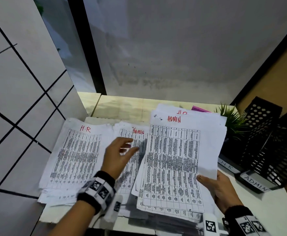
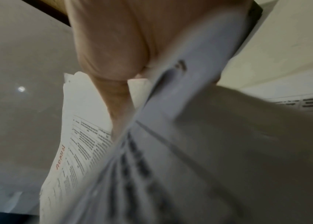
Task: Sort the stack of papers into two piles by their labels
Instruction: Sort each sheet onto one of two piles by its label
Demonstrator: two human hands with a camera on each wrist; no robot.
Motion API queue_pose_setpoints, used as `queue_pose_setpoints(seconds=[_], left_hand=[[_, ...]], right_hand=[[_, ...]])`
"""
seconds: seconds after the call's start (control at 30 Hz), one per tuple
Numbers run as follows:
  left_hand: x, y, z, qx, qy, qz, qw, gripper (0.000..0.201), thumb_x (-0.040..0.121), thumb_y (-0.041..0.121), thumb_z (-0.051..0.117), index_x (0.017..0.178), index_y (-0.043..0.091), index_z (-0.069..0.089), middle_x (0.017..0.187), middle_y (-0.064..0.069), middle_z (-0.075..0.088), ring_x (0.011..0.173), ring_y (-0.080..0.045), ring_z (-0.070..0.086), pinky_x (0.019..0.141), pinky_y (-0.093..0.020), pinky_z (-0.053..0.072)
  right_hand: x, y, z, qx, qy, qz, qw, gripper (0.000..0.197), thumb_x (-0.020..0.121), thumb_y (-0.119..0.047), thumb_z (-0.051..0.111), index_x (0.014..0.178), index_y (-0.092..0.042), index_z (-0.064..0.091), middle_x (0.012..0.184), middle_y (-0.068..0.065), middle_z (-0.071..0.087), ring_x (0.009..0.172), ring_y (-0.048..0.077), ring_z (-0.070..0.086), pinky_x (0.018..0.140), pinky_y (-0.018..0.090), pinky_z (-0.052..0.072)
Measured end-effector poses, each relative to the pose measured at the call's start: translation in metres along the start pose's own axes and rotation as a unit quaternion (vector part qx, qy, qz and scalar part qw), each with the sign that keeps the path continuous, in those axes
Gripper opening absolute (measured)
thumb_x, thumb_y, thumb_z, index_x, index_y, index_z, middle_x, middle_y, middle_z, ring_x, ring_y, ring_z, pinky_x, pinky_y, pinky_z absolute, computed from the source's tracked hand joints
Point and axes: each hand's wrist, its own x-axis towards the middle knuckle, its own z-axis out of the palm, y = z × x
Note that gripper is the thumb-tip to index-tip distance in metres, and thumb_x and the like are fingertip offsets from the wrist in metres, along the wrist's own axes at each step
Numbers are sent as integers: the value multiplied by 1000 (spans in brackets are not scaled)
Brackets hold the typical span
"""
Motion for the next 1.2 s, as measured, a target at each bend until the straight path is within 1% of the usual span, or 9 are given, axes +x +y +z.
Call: queue_pose_setpoints(seconds=[0.17, 0.33, 0.5, 0.63, 0.7, 0.93, 1.03, 1.1, 1.2], left_hand=[[-6, 23, 45, -194, 52, -122, 972, 24, 71, 4, 80, 89, 10, 66, 81, -1, 68, 70, -9, 64, 65, -20, 54], [-2, 18, 55, -172, 74, -113, 976, 22, 73, 3, 79, 85, 20, 70, 77, 1, 66, 72, -11, 61, 73, -25, 56], [-11, 13, 55, -125, 72, -16, 989, 35, 82, 6, 72, 91, 39, 68, 84, 10, 72, 79, -4, 68, 76, -23, 56], [-21, 6, 53, -95, 106, 126, 982, 30, 80, -2, 71, 105, 15, 73, 92, 3, 75, 74, -11, 70, 65, -25, 57], [-24, 2, 53, -94, 124, 173, 973, 32, 77, -5, 72, 107, 8, 71, 107, -5, 72, 93, -11, 70, 80, -25, 57], [-38, 10, 55, -164, 75, 132, 975, 35, 80, -8, 68, 92, 24, 74, 117, 8, 68, 117, -14, 60, 93, -19, 50], [-42, 17, 56, -148, 28, 104, 983, 21, 85, 7, 68, 84, 27, 72, 126, 12, 63, 125, -13, 53, 83, -10, 49], [-42, 23, 55, -157, 10, 66, 985, 12, 83, 33, 67, 73, 27, 71, 130, 16, 59, 127, -9, 49, 87, -22, 50], [-41, 26, 55, -203, 12, 11, 979, 46, 83, 61, 57, 68, 21, 72, 90, 8, 72, 83, -14, 67, 63, -38, 57]], right_hand=[[2, -1, -1, 3, -6, -15, 1000, 77, 42, -20, 92, 111, 2, 65, 108, 21, 72, 95, 35, 71, 72, 31, 59], [2, -3, -1, -13, 0, -21, 1000, 103, 19, -40, 98, 107, 2, 67, 100, 21, 73, 86, 37, 72, 65, 34, 58], [2, -5, 4, -12, -25, -14, 1000, 77, 37, -19, 91, 106, 3, 66, 101, 23, 73, 82, 35, 73, 62, 33, 58], [1, -6, 5, -11, -24, -16, 1000, 87, 29, -28, 95, 105, 4, 66, 98, 21, 74, 84, 36, 73, 62, 32, 58], [1, -7, 6, -10, -29, -19, 999, 80, 32, -22, 92, 103, 5, 67, 97, 22, 74, 81, 34, 73, 61, 30, 57], [4, -5, 5, -13, -20, -22, 999, 75, 35, -19, 90, 102, 3, 67, 99, 23, 73, 81, 33, 73, 61, 31, 57], [4, -4, 4, -11, -21, -23, 999, 74, 35, -18, 90, 102, 2, 67, 100, 23, 73, 81, 33, 73, 61, 31, 57], [3, -3, 4, -23, -24, -25, 999, 90, 25, -30, 97, 103, 3, 67, 98, 22, 74, 83, 35, 73, 62, 32, 57], [3, -4, 4, -21, -23, -20, 999, 81, 32, -21, 93, 105, 5, 66, 98, 23, 73, 80, 34, 73, 61, 32, 57]])
